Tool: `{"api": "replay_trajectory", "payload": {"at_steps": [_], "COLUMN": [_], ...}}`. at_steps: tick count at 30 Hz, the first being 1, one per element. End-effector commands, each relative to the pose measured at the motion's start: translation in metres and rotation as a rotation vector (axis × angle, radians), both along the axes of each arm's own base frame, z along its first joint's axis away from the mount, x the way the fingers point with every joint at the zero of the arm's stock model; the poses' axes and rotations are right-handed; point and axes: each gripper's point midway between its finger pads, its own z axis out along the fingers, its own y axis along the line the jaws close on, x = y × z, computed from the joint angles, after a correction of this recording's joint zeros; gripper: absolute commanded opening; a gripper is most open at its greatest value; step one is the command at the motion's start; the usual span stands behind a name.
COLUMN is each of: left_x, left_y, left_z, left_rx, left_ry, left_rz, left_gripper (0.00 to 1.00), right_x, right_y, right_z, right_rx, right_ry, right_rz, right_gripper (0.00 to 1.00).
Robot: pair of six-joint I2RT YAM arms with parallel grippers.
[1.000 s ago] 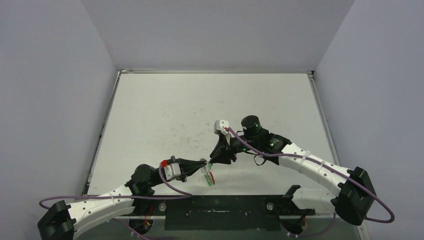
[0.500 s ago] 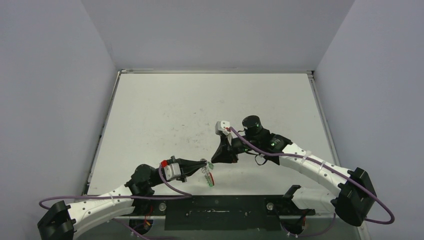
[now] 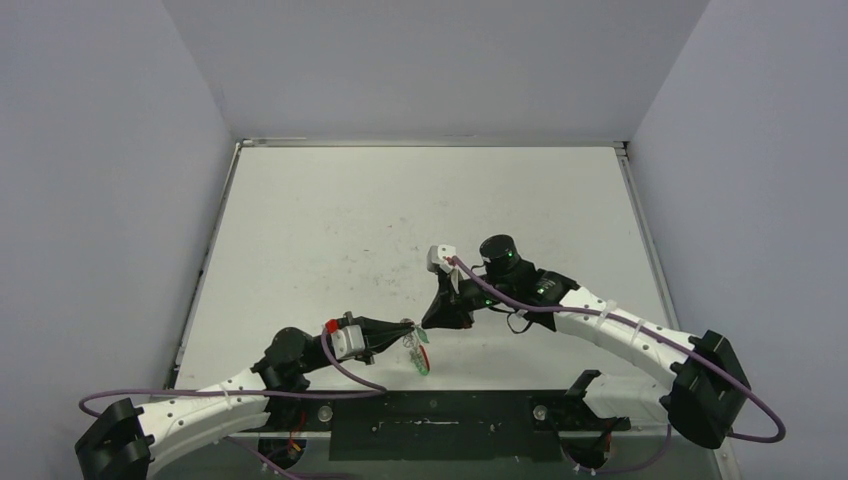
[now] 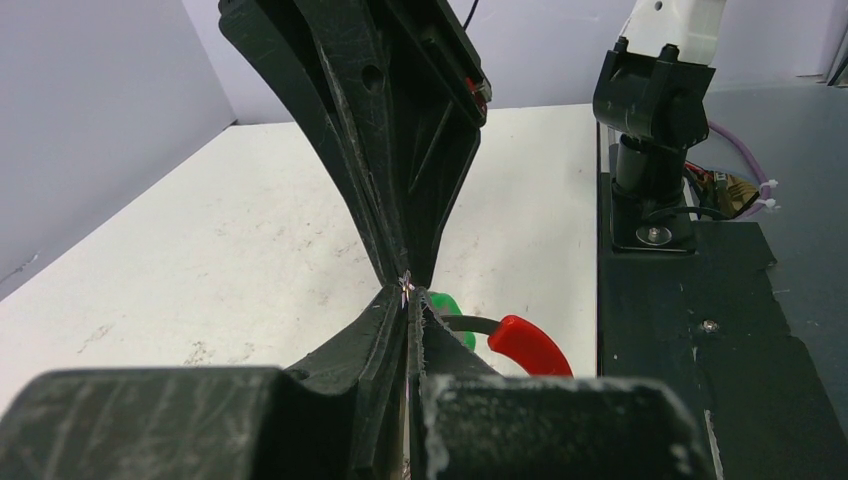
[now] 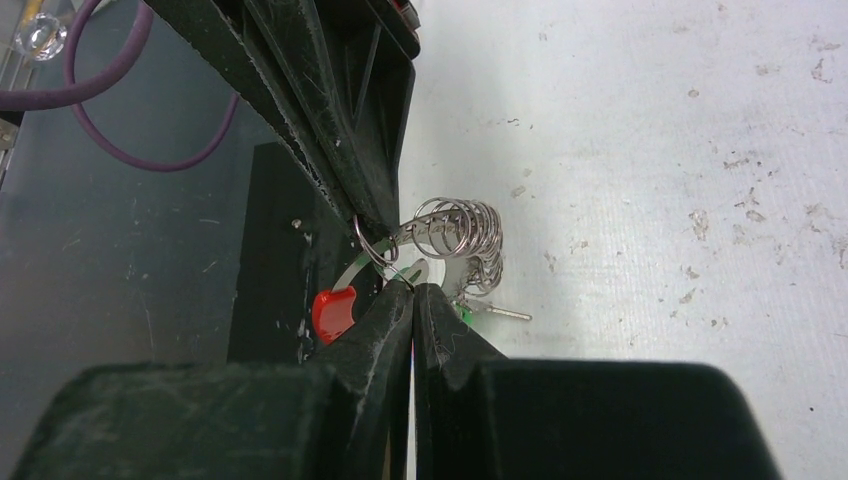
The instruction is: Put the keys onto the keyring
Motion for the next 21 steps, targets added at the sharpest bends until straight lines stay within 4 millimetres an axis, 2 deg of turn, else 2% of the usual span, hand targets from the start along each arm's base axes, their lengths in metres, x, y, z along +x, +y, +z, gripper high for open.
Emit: {"api": "replay_trajectory", "payload": {"at_steps": [1, 8, 11, 14, 17, 21], "left_x": [-0.002, -0.002, -0.002, -0.002, -0.003, -0.003], "left_y": [0.001, 0.001, 0.001, 0.001, 0.002, 0.002], "left_z": [0.031, 0.03, 0.03, 0.03, 0.03, 0.03], "left_rx": [-0.085, -0.084, -0.085, -0.086, -0.084, -0.084], "left_ry": [-0.067, -0.067, -0.065, -0.062, -0.063, -0.062], "left_rz": [-0.004, -0.001, -0.004, -0.005, -0.006, -0.006], "left_gripper": [0.0, 0.0, 0.0, 0.0, 0.0, 0.0], "right_x": [0.001, -0.004, -0.002, 0.001, 0.002, 0.005], "right_y": [0.009, 0.014, 0.012, 0.007, 0.003, -0.002], "right_z": [-0.002, -0.013, -0.011, -0.003, 0.008, 0.019], "right_rx": [-0.001, -0.053, -0.055, -0.038, -0.006, 0.026], "right_ry": [-0.045, -0.067, -0.085, -0.124, -0.159, -0.187], "right_rz": [0.008, 0.021, 0.002, -0.026, -0.044, -0.077], "right_gripper": [0.0, 0.0, 0.01, 0.06, 0.15, 0.35]}}
